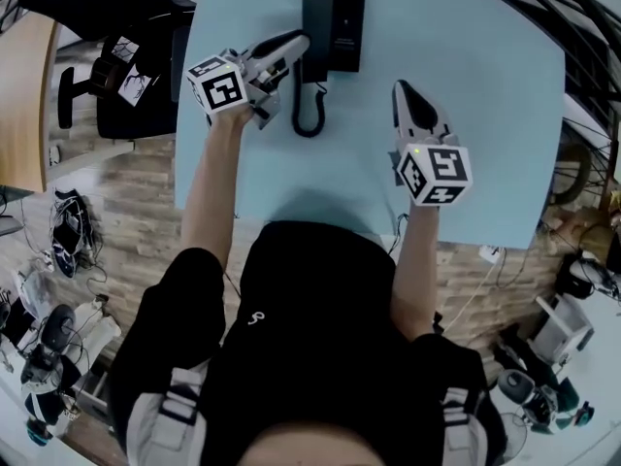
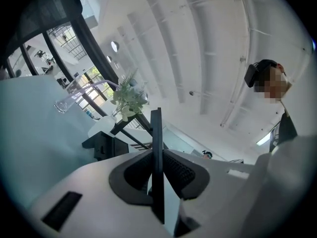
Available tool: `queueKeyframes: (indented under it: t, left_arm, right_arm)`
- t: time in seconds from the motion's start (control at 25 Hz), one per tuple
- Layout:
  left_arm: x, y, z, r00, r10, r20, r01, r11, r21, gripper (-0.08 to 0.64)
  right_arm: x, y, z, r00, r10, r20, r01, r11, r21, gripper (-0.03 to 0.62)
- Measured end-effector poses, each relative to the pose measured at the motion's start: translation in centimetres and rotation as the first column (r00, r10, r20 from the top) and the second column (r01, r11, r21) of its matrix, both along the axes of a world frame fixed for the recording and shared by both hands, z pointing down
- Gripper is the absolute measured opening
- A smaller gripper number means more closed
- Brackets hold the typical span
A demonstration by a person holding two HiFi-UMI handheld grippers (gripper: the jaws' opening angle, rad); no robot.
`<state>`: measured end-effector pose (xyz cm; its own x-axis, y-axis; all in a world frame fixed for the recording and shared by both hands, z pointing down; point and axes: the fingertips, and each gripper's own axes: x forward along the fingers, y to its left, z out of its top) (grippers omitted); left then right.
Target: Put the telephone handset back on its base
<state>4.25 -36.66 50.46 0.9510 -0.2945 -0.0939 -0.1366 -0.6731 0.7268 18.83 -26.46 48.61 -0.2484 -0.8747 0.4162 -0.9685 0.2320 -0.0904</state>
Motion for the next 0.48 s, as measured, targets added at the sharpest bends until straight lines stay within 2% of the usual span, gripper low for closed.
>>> queueKeyframes:
  t: [0.24, 0.48]
  left_arm:
    - [0.0, -1.9, 3.3, 1.0, 0.009, 0.003, -0.009, 0.999, -0.041, 0.063]
    - [1.0, -4.0, 5.7, 0.999, 0.035, 0.006, -0.034, 0.997, -0.072, 0.063]
  right_arm:
    - [-0.2, -1.1, 1.2, 1.0, -0.011, -0.008, 0.011, 0.999, -0.031, -0.006]
    - [0.9, -2.1, 2.7, 1.0, 0.016, -0.007, -0.016, 0.998, -0.061, -0.006]
